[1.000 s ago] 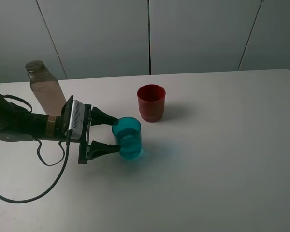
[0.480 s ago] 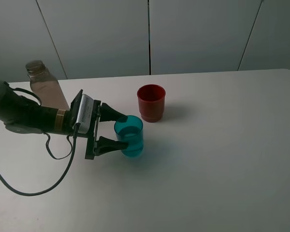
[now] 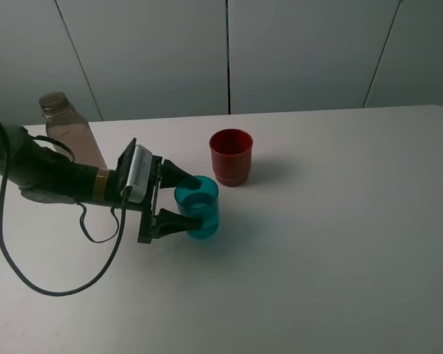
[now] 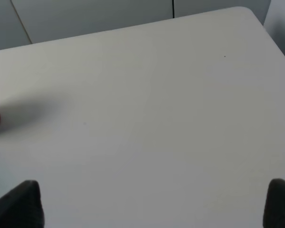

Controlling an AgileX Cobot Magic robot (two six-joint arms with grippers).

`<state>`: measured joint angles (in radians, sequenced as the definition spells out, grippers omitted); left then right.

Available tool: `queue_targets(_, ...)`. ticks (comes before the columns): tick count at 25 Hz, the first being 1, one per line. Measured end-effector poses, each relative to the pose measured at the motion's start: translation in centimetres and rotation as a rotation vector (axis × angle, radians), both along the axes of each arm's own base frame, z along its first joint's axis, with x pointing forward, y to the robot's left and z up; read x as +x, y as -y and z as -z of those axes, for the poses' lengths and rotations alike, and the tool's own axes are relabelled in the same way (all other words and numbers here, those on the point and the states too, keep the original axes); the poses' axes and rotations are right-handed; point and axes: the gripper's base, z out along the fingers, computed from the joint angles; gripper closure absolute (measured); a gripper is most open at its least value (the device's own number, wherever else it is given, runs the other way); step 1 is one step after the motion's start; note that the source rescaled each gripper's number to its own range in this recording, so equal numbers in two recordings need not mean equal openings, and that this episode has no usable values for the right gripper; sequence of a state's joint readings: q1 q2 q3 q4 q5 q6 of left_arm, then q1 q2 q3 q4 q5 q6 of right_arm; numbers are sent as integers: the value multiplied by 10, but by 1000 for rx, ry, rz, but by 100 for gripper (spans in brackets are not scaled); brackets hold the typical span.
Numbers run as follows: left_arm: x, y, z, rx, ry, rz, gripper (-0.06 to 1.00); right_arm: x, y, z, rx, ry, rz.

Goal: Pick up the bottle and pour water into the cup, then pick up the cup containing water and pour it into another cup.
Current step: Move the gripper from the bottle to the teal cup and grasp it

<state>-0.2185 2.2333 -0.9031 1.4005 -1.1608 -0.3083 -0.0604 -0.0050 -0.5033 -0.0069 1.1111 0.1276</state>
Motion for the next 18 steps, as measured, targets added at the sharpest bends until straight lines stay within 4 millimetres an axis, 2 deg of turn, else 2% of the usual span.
queue_targets(11,6,9,-1,-9,4,15,0,0,0,0,0,0,0)
queue_targets(18,5,11,2,23,-87,-5,0,0,0,0,2,0,1)
